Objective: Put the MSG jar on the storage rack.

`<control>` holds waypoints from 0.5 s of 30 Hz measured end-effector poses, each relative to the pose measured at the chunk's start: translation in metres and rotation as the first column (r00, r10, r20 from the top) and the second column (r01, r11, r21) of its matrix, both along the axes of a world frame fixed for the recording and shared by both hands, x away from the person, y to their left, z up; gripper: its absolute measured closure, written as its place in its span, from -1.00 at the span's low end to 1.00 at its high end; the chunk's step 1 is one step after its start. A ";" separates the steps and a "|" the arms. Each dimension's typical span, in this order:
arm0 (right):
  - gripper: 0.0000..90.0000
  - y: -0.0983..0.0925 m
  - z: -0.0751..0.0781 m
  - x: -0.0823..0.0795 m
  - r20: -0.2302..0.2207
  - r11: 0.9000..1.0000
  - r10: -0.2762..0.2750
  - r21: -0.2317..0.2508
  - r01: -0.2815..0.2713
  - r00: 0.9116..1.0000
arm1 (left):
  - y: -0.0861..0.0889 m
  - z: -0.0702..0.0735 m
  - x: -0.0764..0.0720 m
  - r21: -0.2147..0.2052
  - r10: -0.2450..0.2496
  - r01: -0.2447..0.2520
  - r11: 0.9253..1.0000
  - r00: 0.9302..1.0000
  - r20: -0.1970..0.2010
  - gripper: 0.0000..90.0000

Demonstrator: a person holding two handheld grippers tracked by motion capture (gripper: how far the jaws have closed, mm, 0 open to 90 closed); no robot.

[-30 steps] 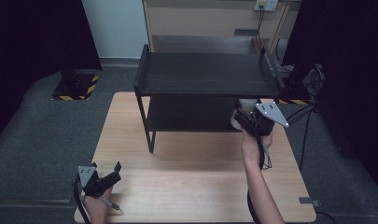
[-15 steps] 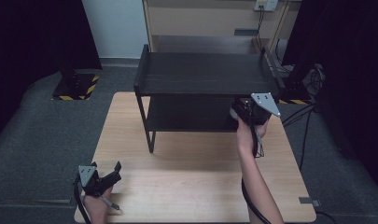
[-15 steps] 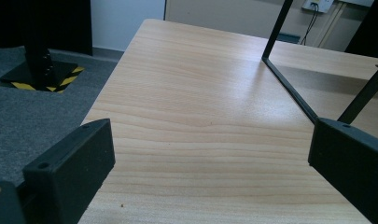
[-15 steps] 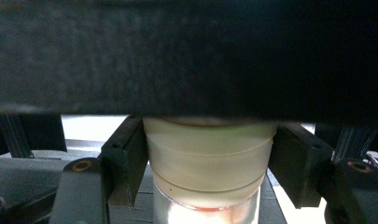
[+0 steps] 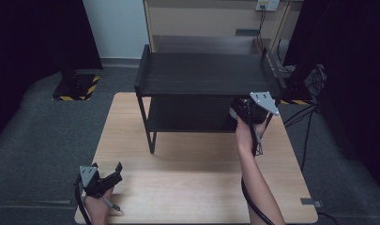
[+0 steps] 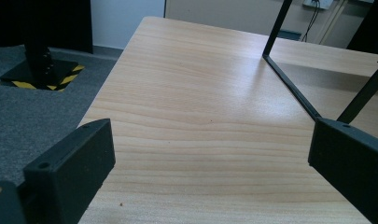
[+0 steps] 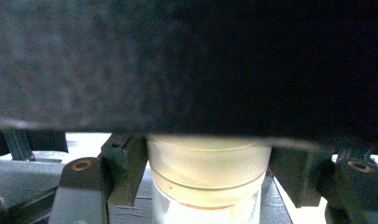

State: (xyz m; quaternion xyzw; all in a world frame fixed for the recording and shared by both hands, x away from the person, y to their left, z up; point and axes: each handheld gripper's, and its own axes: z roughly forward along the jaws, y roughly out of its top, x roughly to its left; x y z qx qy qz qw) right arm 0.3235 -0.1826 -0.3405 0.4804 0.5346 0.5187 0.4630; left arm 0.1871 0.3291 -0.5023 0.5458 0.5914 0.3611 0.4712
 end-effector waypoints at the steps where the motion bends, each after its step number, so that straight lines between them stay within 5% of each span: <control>1: -0.25 0.000 0.000 0.000 0.001 1.000 0.002 -0.002 -0.002 1.000 | 0.000 0.000 0.000 0.001 0.000 0.000 1.000 1.000 0.000 -1.00; 8: -0.27 -0.004 0.001 0.000 -0.007 1.000 0.008 0.018 -0.008 1.000 | 0.000 0.000 0.001 0.000 -0.003 0.003 1.000 1.000 -0.002 -1.00; 15: -0.79 0.001 -0.003 -0.010 0.038 1.000 0.006 0.022 -0.006 0.999 | 0.000 0.000 0.000 0.001 -0.002 0.002 1.000 1.000 -0.002 -1.00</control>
